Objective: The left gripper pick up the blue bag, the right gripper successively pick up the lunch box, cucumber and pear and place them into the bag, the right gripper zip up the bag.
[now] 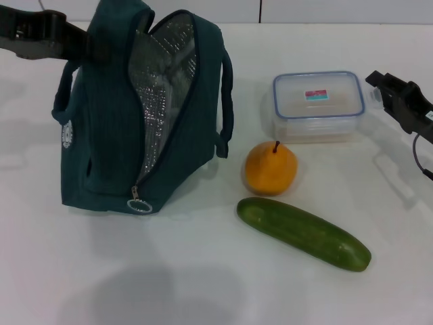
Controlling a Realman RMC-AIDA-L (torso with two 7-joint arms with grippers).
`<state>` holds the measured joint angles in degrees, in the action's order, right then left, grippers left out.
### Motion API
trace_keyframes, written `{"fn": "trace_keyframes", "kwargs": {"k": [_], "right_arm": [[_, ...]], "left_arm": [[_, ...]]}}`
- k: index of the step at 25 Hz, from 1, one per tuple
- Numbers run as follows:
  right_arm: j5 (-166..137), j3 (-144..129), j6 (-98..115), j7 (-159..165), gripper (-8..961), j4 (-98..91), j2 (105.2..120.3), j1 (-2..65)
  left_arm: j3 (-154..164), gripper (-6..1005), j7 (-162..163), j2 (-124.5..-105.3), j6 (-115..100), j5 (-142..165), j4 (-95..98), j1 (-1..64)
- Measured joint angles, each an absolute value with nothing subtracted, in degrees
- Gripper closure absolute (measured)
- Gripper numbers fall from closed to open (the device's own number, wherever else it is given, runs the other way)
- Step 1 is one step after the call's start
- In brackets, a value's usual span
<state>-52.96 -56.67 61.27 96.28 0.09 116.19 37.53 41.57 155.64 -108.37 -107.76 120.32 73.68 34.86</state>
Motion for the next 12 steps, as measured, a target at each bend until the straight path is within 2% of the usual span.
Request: {"fn": "trace_keyframes", "kwargs": {"k": [5, 12], "right_arm": [[-53.1, -57.5, 60.8, 96.0, 596, 0.1, 116.19, 38.0], [-53.1, -57.9, 60.7, 95.2, 796, 0.0, 116.19, 38.1]], "left_arm": [[41.6, 955, 155.1, -108.37, -107.8, 120.3, 73.7, 34.9], [41.6, 955, 155.0, -108.37, -107.9, 120.3, 73.7, 34.7]]}}
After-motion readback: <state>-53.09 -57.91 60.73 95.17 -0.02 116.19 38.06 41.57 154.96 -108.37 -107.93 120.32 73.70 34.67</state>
